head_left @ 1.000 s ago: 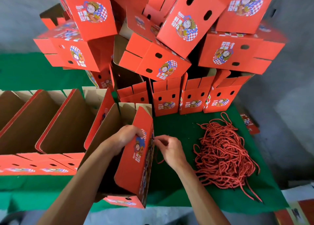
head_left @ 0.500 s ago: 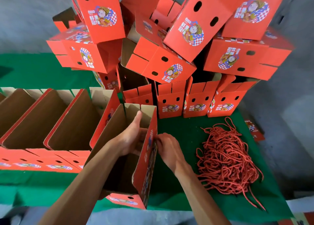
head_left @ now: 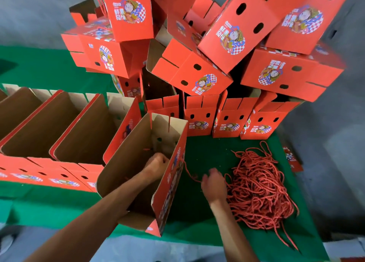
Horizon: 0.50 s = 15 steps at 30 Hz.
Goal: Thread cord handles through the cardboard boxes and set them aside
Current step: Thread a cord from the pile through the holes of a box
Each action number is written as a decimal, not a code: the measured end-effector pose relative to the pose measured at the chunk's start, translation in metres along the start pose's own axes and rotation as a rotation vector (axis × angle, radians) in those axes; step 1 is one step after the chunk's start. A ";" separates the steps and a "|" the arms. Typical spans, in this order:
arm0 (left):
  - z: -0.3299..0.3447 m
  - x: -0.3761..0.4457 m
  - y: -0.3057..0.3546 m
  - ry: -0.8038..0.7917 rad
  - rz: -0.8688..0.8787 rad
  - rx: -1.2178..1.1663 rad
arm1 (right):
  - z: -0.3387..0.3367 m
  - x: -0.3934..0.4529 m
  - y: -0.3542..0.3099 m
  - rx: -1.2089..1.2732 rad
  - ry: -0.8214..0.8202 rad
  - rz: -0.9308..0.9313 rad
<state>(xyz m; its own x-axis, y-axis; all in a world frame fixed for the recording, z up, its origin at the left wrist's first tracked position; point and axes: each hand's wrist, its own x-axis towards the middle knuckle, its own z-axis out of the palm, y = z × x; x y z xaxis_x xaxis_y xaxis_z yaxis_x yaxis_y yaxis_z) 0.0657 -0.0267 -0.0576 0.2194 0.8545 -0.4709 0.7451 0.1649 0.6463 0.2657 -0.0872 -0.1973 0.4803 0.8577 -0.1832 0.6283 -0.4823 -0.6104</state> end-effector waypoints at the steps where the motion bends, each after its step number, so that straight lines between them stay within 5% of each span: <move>1: 0.001 0.001 -0.005 -0.014 -0.019 0.002 | 0.001 0.000 0.017 -0.091 -0.048 0.115; 10: -0.027 -0.013 -0.020 -0.229 -0.141 -0.558 | 0.007 0.005 0.050 -0.015 -0.227 0.332; 15: -0.044 -0.035 -0.012 -0.459 0.020 -0.444 | 0.002 -0.004 0.037 0.099 -0.268 0.294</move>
<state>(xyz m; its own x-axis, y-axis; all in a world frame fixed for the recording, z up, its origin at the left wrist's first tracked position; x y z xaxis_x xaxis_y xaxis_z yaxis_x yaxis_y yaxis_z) 0.0211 -0.0366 -0.0226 0.5515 0.5774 -0.6021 0.4279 0.4237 0.7983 0.2860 -0.1077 -0.2204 0.4458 0.7080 -0.5477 0.4195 -0.7057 -0.5709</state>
